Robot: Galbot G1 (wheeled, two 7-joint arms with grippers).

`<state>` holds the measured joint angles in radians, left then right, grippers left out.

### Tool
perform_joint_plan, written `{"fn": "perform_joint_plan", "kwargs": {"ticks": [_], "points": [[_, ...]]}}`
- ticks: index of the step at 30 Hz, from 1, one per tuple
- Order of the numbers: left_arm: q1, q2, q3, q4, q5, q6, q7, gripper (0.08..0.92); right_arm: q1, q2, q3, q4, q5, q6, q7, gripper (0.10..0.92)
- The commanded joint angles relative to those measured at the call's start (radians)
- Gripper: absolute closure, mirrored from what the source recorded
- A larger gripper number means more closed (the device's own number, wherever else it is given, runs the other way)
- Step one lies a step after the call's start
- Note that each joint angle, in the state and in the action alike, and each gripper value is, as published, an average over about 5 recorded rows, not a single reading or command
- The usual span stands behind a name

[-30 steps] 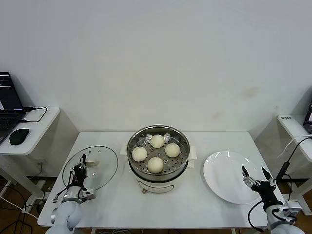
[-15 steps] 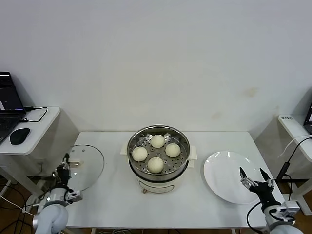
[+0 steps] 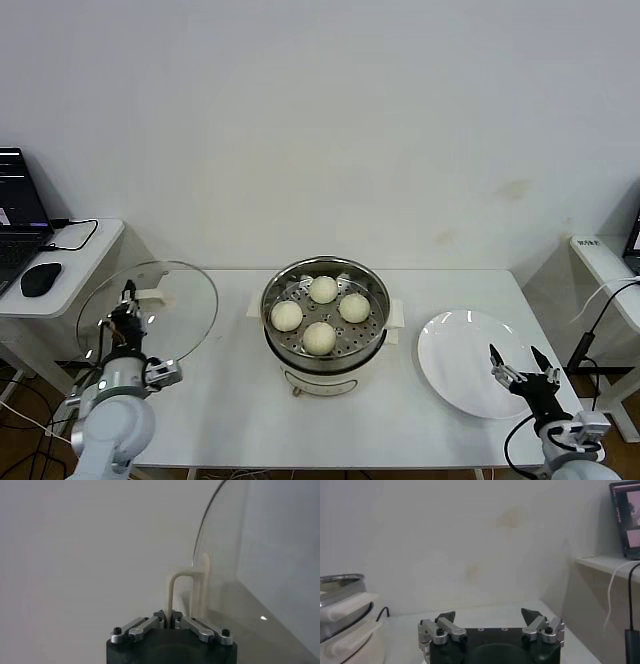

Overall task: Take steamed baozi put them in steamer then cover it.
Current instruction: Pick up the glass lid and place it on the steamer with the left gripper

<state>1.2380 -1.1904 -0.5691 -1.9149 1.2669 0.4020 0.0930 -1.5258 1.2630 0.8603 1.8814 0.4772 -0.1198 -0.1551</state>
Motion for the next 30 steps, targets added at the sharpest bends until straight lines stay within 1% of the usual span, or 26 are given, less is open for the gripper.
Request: {"fn": "perform_joint_plan", "kwargs": {"ticks": [1, 6, 12, 24, 27, 30], "points": [[-0.151, -0.099, 0.216, -0.079, 0.087, 0.156, 0.081, 0.855, 0.013, 0.020, -0.008, -0.015, -0.056, -0.014, 0.000, 0.203], [-0.212, -0.144, 0.311, -0.067, 0.132, 0.170, 0.157, 0.855, 0.018, 0.034, -0.007, -0.026, -0.077, -0.014, 0.000, 0.203], [-0.267, -0.239, 0.398, -0.035, 0.183, 0.182, 0.224, 0.855, 0.028, 0.048, -0.004, -0.036, -0.088, -0.015, 0.000, 0.203], [-0.324, -0.375, 0.586, 0.074, 0.289, 0.195, 0.270, 0.855, 0.045, 0.055, 0.001, -0.074, -0.095, -0.005, -0.002, 0.203], [-0.327, -0.399, 0.608, 0.102, 0.302, 0.199, 0.271, 0.855, 0.046, 0.055, 0.002, -0.079, -0.095, -0.005, -0.004, 0.203], [-0.321, -0.408, 0.615, 0.114, 0.307, 0.200, 0.272, 0.855, 0.045, 0.052, 0.005, -0.085, -0.094, -0.002, -0.005, 0.203]]}}
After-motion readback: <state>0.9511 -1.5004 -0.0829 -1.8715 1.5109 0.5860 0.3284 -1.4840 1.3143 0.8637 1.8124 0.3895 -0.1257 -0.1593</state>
